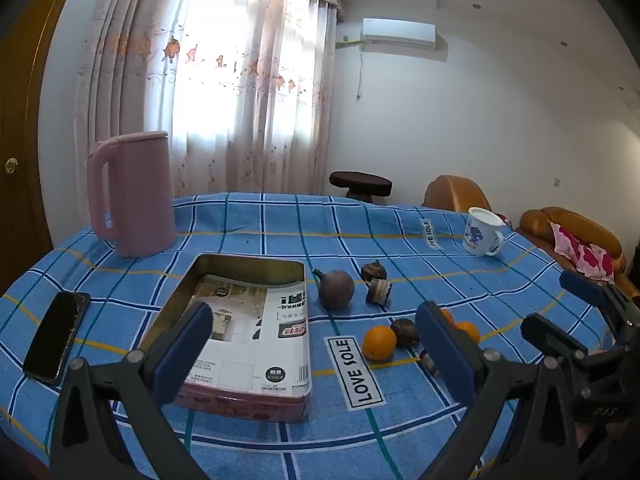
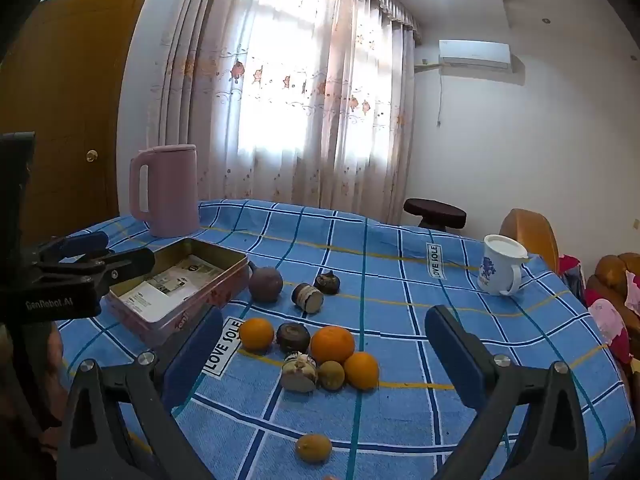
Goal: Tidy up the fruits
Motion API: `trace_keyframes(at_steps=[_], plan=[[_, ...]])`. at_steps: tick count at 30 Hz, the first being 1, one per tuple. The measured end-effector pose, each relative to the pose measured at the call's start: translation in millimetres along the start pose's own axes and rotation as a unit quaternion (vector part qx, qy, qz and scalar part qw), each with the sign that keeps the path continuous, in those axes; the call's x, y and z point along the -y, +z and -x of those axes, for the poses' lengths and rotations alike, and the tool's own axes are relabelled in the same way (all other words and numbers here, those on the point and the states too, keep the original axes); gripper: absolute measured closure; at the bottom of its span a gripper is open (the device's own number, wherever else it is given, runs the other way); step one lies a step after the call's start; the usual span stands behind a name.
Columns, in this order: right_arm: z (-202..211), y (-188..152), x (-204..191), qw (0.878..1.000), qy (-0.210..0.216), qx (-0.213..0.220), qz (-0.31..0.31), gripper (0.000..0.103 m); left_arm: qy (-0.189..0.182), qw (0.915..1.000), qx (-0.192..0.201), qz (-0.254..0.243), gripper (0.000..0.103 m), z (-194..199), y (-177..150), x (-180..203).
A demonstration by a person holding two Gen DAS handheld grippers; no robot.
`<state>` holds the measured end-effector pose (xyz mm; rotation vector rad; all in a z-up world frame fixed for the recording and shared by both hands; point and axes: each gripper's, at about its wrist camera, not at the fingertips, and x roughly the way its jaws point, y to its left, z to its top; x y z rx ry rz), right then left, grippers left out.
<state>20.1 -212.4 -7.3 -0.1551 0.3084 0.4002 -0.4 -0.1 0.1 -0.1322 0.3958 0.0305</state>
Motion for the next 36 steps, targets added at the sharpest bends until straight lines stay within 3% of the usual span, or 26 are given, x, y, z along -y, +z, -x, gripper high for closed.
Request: trace_keyframes(at_steps=[36], plan=[[-5,-11,2,1.000,0.000,-0.017,0.001,0.001,0.015,0.9998,0.000,-0.012,0.000,5,3,0]])
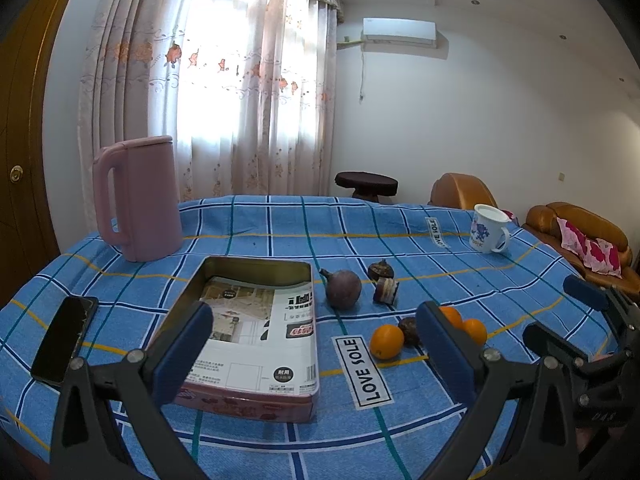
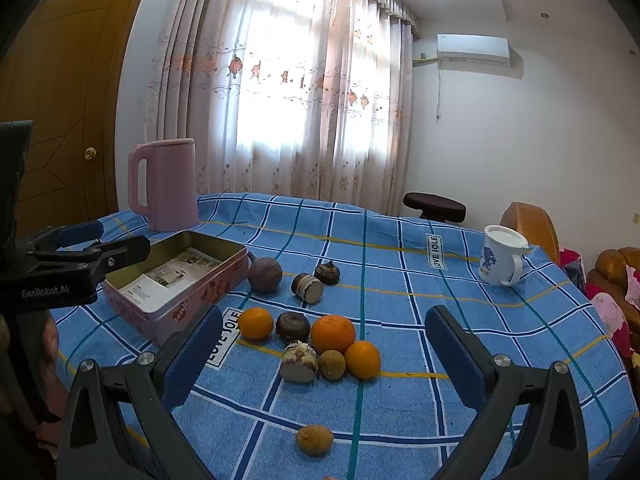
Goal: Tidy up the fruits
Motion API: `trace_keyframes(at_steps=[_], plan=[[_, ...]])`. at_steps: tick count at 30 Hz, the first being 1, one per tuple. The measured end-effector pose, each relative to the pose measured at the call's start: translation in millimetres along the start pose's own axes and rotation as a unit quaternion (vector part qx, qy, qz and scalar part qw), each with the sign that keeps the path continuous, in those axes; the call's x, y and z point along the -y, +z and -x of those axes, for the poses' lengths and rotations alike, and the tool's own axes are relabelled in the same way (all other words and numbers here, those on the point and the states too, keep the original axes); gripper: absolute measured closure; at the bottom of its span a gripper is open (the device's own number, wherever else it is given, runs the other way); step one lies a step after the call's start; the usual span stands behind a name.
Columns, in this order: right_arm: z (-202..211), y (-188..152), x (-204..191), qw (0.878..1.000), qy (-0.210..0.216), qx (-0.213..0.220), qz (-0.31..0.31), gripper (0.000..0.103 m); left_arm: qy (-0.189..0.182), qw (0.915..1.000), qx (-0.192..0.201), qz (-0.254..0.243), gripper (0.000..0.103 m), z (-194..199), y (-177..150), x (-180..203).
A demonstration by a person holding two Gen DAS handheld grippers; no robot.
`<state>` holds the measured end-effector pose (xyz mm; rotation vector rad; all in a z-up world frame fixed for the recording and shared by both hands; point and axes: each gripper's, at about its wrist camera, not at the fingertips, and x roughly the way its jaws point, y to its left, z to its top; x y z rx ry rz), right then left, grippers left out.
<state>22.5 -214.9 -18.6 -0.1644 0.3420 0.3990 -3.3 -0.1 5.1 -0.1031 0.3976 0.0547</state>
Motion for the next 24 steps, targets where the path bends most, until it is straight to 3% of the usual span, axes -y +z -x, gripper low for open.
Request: trace_keyframes(at_steps=[24], plan=[[1.0,-2.1,-2.7,1.000,0.001,-0.004,0.002,0.001,0.002,1.0000,0.001,0.000,0.000,0.2,-1.9,-2.8]])
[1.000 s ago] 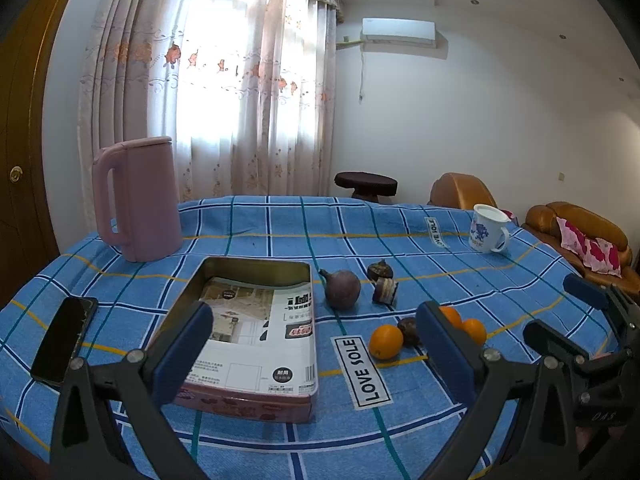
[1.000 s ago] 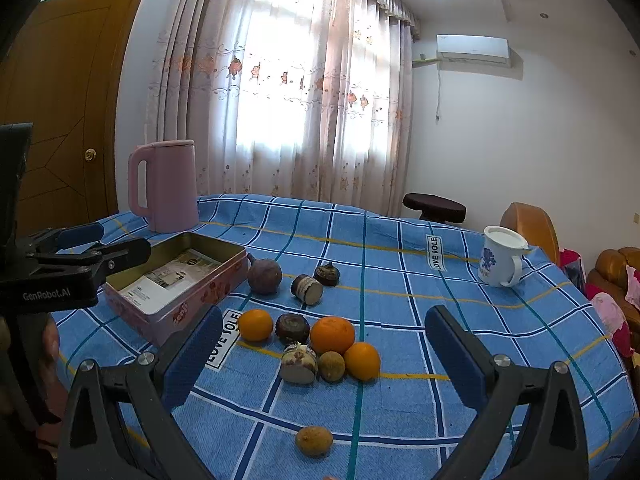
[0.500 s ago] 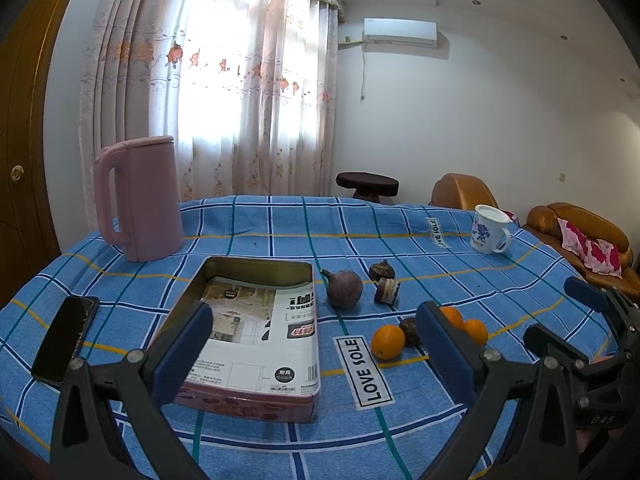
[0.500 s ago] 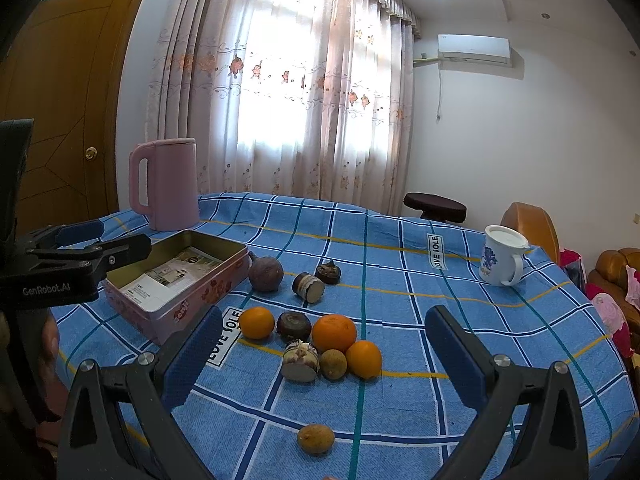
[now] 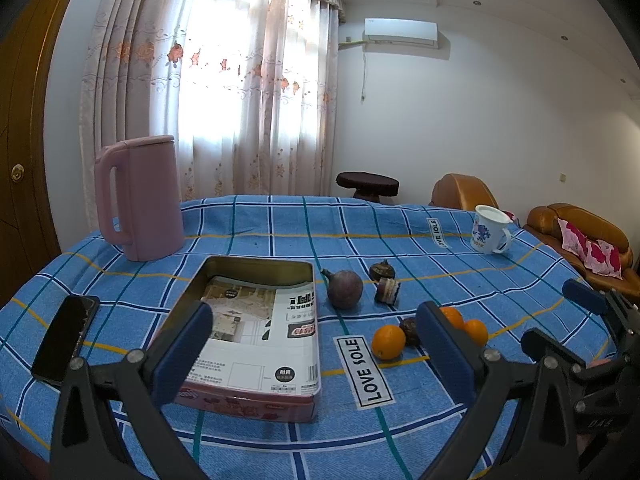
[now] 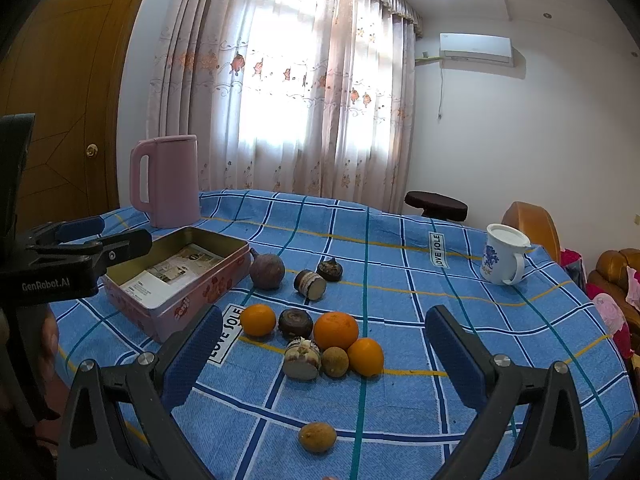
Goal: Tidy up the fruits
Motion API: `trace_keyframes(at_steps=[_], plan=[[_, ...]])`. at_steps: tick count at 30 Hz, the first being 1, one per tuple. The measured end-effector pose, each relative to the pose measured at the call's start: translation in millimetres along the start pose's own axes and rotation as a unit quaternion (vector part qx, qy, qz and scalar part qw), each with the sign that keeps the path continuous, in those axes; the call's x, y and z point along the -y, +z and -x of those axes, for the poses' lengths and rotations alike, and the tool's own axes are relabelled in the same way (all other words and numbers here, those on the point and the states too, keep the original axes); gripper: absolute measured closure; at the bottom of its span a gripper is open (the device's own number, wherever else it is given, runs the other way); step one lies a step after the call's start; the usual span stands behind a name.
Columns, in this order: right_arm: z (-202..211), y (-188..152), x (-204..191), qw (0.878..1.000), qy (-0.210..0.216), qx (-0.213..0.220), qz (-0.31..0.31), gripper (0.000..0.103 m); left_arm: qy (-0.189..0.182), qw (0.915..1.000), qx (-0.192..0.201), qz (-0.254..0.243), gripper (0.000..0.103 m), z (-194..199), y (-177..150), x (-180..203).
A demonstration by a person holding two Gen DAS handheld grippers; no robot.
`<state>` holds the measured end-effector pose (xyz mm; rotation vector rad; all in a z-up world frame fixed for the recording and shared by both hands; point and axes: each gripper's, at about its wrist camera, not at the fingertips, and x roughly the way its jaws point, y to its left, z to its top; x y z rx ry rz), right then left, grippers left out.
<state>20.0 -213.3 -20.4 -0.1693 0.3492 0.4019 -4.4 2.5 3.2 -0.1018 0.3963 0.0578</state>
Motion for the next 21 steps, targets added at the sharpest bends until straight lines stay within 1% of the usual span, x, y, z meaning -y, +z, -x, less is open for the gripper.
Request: trace_keyframes(at_steps=[10,14,17,19,21], plan=[[0,-1,-1,1.000,0.000,-0.001,0.000,0.001,-0.001,1.0000,-0.001,0.000,0.000,-1,0,0],[-2,-5,3,1.000,-0.002,-0.004,0.000,0.001,-0.002,1.0000,-0.004,-0.001,0.000,-4,-7,-1],[-1,-20,13,1.000,-0.003,-0.005,-0.005,0.001,-0.005,0.9998,-0.014,-0.012,0.000,-10,-18,5],[-4,-37,20,1.000,-0.004,-0.021,-0.011,0.001,-0.005,0.9995,-0.024,-0.019,0.000,-18,-27,10],[-6,-49,26,0.999,0.003,-0.035,-0.017,0.003,-0.014,0.9992,-0.033,-0.021,0.000,-24,-34,15]])
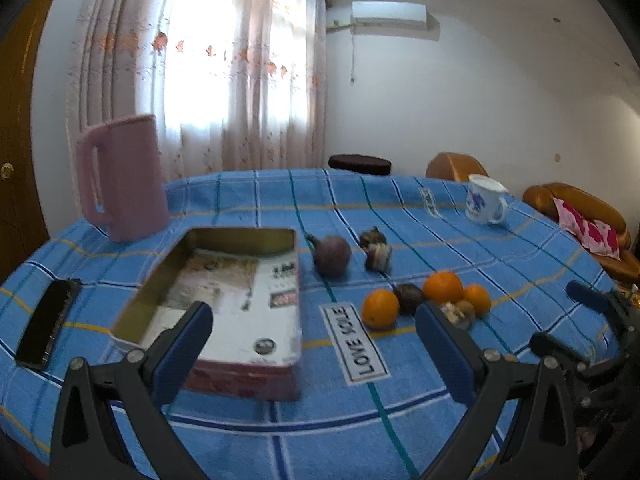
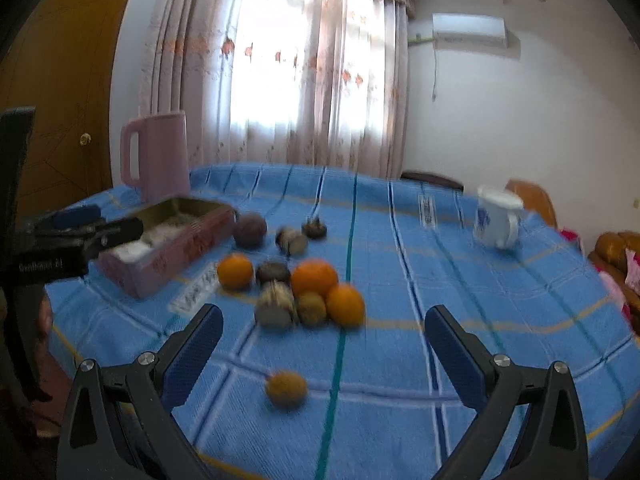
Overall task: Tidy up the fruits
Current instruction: 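Grasp the small brown fruit with the right gripper while the left gripper grasps the pale wrapped fruit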
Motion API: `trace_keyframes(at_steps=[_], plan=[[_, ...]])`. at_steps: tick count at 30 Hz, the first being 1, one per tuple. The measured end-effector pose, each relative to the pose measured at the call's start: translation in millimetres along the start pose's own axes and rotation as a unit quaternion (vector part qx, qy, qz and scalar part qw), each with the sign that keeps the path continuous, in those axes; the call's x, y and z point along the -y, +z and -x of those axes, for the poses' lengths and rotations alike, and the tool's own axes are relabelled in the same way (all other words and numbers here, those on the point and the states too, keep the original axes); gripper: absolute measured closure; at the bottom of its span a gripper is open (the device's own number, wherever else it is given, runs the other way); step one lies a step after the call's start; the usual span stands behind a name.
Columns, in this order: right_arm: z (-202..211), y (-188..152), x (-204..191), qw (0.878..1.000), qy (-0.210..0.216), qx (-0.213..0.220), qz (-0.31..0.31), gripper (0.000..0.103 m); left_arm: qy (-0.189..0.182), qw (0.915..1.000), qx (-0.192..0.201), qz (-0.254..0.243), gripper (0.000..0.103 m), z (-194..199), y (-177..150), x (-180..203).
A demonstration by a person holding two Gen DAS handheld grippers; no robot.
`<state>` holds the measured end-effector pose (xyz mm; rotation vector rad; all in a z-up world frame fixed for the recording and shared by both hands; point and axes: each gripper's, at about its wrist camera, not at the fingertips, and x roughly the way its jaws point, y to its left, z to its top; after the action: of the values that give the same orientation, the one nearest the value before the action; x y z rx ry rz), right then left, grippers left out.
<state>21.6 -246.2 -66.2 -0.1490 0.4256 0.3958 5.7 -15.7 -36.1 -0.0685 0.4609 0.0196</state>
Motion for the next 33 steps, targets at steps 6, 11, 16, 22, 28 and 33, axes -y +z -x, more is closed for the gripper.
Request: trace_keyframes(at_steps=[6,11,16,22,28,33], plan=[[-21,-21,0,0.998,0.037,-0.056,-0.001,0.041,-0.019,0.9995,-0.014,-0.021,0.000,-12,-9,22],[-31,-32,-8,0.994,0.072,-0.081,0.005,0.064,-0.040,0.9986,-0.025,-0.023,0.000,-18,-10,29],[-32,-36,-6,0.994,0.075,-0.082,0.004,0.073,-0.062,0.9967,-0.042,-0.031,0.003,-26,-11,40],[-26,-22,9,0.996,0.061,-0.057,-0.013,0.073,-0.087,0.9932,-0.059,-0.049,0.014,-41,-2,65],[-23,-19,29,0.998,0.043,-0.043,-0.031,0.073,-0.105,0.9874,-0.098,-0.066,0.023,-68,1,90],[-23,-20,36,0.998,0.041,-0.035,-0.043,0.073,-0.115,0.9821,-0.130,-0.074,0.035,-84,-5,102]])
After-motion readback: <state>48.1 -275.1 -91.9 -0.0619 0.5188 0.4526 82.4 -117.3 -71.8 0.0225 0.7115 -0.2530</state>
